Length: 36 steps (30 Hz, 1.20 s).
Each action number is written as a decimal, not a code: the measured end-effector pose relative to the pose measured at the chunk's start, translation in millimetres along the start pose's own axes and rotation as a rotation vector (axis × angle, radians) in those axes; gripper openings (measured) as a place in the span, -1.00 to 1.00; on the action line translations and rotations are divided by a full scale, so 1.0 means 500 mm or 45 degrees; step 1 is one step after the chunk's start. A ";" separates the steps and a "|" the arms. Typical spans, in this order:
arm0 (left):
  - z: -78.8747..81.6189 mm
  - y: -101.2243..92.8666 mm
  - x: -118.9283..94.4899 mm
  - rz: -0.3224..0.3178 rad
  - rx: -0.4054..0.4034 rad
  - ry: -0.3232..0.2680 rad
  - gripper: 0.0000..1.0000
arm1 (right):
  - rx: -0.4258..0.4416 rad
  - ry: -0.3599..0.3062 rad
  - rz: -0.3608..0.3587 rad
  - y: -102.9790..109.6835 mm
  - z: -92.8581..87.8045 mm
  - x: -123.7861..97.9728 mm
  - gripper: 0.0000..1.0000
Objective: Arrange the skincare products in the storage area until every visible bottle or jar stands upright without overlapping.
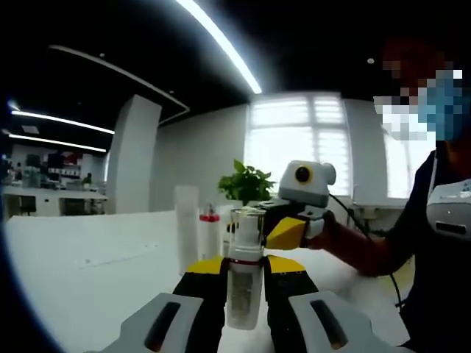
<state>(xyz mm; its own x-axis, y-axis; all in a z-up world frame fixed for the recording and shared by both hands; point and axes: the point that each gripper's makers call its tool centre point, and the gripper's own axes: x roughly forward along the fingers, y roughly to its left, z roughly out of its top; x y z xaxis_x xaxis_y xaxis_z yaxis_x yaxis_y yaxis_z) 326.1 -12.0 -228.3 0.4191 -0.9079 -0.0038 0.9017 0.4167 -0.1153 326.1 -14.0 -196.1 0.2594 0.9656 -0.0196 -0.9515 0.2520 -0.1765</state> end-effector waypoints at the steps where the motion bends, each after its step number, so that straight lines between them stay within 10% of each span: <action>1: 0.000 0.001 0.003 -0.001 0.000 -0.002 -0.64 | -0.001 0.002 -0.004 -0.003 0.000 -0.001 -0.61; 15: 0.008 0.017 0.043 -0.032 -0.005 -0.028 -0.64 | 0.022 -0.027 -0.075 -0.040 0.008 -0.026 -0.62; 22: -0.002 0.036 0.055 -0.007 -0.025 -0.028 -0.65 | 0.085 -0.169 -0.132 -0.070 0.044 -0.055 -0.87; 36: -0.045 0.062 0.086 -0.016 -0.129 0.007 -0.69 | 0.156 -0.066 -0.198 -0.105 -0.014 -0.053 -0.87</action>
<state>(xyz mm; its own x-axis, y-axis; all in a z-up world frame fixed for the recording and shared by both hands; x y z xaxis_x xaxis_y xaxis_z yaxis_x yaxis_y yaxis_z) 369.8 -39.1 -254.4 0.4072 -0.9133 -0.0069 0.8913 0.3991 -0.2151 370.2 -53.1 -193.2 0.3991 0.9156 0.0497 -0.9144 0.4014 -0.0523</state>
